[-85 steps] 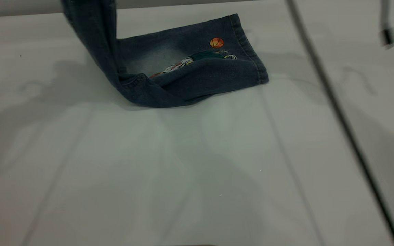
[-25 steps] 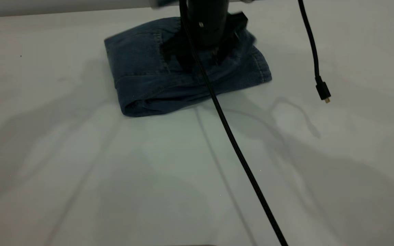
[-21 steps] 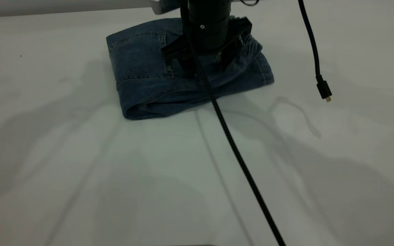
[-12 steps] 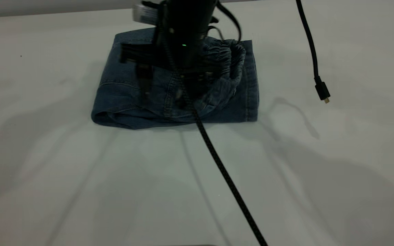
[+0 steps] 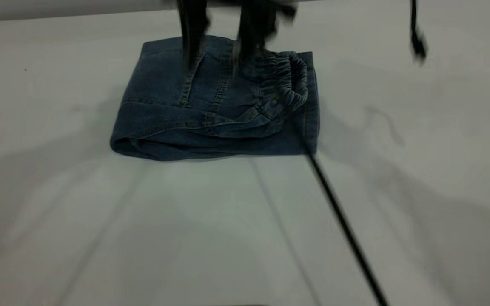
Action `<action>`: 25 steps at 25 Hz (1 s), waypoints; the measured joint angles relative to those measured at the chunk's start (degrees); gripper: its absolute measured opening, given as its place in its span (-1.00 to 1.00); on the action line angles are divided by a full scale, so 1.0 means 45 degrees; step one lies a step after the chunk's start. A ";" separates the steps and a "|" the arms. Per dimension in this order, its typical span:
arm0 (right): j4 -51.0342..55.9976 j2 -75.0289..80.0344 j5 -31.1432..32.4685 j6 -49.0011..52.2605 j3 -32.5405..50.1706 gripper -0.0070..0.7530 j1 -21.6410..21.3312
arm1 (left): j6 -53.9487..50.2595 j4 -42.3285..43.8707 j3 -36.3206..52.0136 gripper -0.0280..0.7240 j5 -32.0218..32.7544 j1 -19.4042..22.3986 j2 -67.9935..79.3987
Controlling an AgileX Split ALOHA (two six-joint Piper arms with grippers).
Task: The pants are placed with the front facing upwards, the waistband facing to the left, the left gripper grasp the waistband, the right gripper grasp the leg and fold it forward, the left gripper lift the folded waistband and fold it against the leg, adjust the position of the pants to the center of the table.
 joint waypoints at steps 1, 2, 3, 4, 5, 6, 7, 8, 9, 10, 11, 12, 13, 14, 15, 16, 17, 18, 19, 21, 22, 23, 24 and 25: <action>-0.0164 -0.0467 0.0090 -0.0212 -0.0235 0.13 -0.0015 | -0.0012 0.0275 0.0000 0.58 0.0142 0.0000 -0.0466; -0.0225 -0.0964 0.0123 -0.0306 -0.0325 0.13 -0.0025 | -0.0012 0.0497 0.0000 0.58 0.0305 0.0000 -0.0881; -0.0278 -0.1396 0.0223 -0.0388 -0.0364 0.13 -0.0025 | -0.0024 0.0764 0.0000 0.58 0.0553 0.0000 -0.1474; -0.0290 -0.1901 0.0320 -0.0426 -0.0375 0.12 -0.0025 | -0.0078 0.1062 0.0000 0.58 0.0844 0.0000 -0.1898; -0.0290 -0.2403 0.0365 -0.0440 -0.0375 0.13 -0.0025 | -0.0167 0.1375 0.0000 0.58 0.1093 0.0000 -0.2397; -0.0302 -0.2906 0.0431 -0.0440 -0.0375 0.13 -0.0025 | -0.0323 0.1671 0.0000 0.58 0.1416 0.0000 -0.2799; -0.0333 -0.3332 0.0474 -0.0451 -0.0375 0.13 -0.0025 | -0.0524 0.2062 0.0000 0.58 0.1780 0.0000 -0.3270; -0.0349 -0.3879 0.0512 -0.0476 -0.0375 0.13 -0.0025 | -0.0739 0.2409 0.0000 0.58 0.2081 0.0000 -0.3647; -0.0364 -0.4447 0.0538 -0.0557 -0.0375 0.13 -0.0025 | -0.1049 0.2939 0.0000 0.58 0.2429 0.0000 -0.4154; -0.0381 -0.4961 0.0570 -0.0696 -0.0375 0.13 -0.0025 | -0.1406 0.3332 0.0000 0.58 0.2771 0.0000 -0.4568; -0.0430 -0.5620 0.0585 -0.0827 -0.0346 0.13 -0.0025 | -0.1811 0.3793 0.0000 0.58 0.3130 0.0000 -0.4896; -0.0544 -0.6366 0.0601 -0.1027 -0.0235 0.13 -0.0025 | -0.2254 0.4257 0.0000 0.58 0.3515 0.0000 -0.5276; -0.0717 -0.7177 0.0612 -0.1290 -0.0022 0.13 -0.0025 | -0.2634 0.4659 0.0000 0.58 0.3686 0.0000 -0.5583; -0.0940 -0.7883 0.0649 -0.1503 0.0273 0.13 -0.0025 | -0.3075 0.5072 0.0000 0.58 0.3710 0.0000 -0.5928; -0.1242 -0.8758 0.0683 -0.1703 0.0656 0.13 -0.0025 | -0.3427 0.5433 0.0000 0.58 0.3710 0.0000 -0.6265; -0.1639 -0.9644 0.0699 -0.1841 0.1037 0.13 -0.0025 | -0.3836 0.5846 0.0013 0.58 0.3710 0.0000 -0.6584; -0.2037 -1.0512 0.0710 -0.1897 0.1561 0.13 -0.0025 | -0.4073 0.6128 0.0114 0.58 0.3710 0.0000 -0.6902; -0.2515 -1.1227 0.0724 -0.1895 0.2175 0.13 -0.0025 | -0.4323 0.6351 0.0303 0.58 0.3710 0.0000 -0.7178; -0.2992 -1.2061 0.0755 -0.1868 0.2747 0.13 -0.0025 | -0.4521 0.6539 0.0510 0.58 0.3710 0.0000 -0.7511; -0.3775 -1.3505 0.0794 -0.1707 0.4319 0.13 -0.0025 | -0.4978 0.7097 0.1084 0.57 0.3710 0.0000 -0.8084; -0.4162 -1.4274 0.0809 -0.1583 0.5203 0.13 -0.0025 | -0.5295 0.7403 0.1432 0.57 0.3710 0.0000 -0.8370; -0.4501 -1.5048 0.0820 -0.1435 0.5975 0.13 -0.0025 | -0.5589 0.7657 0.1746 0.56 0.3710 0.0000 -0.8605; -0.4735 -1.5834 0.0820 -0.1314 0.6933 0.13 -0.0025 | -0.6051 0.8014 0.2212 0.57 0.3710 0.0000 -0.8931; -0.4943 -1.6498 0.0836 -0.1179 0.7919 0.13 -0.0025 | -0.6393 0.8255 0.2614 0.57 0.3710 0.0000 -0.9164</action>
